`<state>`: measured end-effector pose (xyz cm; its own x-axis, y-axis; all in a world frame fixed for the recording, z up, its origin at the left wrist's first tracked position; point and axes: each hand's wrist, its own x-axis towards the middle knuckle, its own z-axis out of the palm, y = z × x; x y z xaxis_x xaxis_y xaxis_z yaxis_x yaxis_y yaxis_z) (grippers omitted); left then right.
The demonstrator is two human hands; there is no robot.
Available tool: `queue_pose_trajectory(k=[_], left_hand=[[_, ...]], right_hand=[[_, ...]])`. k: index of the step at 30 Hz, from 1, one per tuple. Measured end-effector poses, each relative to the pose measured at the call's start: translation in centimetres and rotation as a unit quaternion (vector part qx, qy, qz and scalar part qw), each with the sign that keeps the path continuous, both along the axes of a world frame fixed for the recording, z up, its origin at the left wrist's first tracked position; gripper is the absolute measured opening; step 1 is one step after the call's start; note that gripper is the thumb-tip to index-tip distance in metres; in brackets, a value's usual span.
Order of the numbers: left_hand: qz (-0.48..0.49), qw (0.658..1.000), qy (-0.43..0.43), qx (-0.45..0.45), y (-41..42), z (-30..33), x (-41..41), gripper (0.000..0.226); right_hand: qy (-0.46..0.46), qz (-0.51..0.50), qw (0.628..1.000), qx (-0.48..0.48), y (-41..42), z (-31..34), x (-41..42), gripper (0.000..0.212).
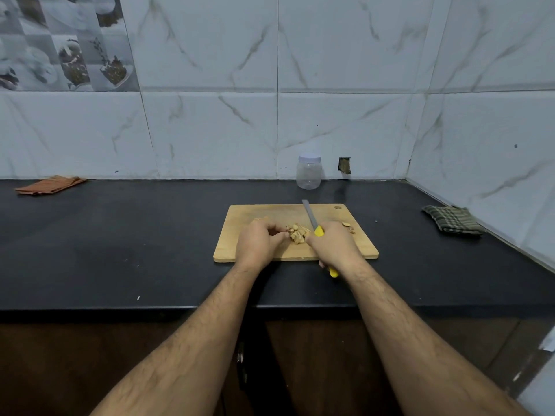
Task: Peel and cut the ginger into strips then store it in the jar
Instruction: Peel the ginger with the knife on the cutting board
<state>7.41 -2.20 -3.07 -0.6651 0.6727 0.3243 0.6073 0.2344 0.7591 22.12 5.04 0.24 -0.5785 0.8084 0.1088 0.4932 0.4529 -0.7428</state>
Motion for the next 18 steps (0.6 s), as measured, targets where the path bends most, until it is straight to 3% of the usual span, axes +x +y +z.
queue_pose_trajectory(k=[4,10,13,18], left_hand=[[-0.048,0.999,-0.007,-0.008,0.1,0.6,0.4,0.006],[-0.087,0.996,-0.032,0.000,1.9,1.1,1.4,0.011],[-0.051,0.998,-0.030,0.006,2.5,1.1,1.7,0.021],[0.037,0.999,0.000,0.017,2.2,0.8,0.7,0.019]], right_hand=[[0.087,0.005,0.996,-0.035,0.6,-0.3,-0.1,0.008],[0.103,-0.004,0.994,-0.042,2.3,-0.9,-0.1,0.014],[0.097,-0.052,0.993,-0.048,4.5,-0.6,0.3,0.012],[0.027,-0.134,0.990,-0.041,9.8,0.5,2.3,0.007]])
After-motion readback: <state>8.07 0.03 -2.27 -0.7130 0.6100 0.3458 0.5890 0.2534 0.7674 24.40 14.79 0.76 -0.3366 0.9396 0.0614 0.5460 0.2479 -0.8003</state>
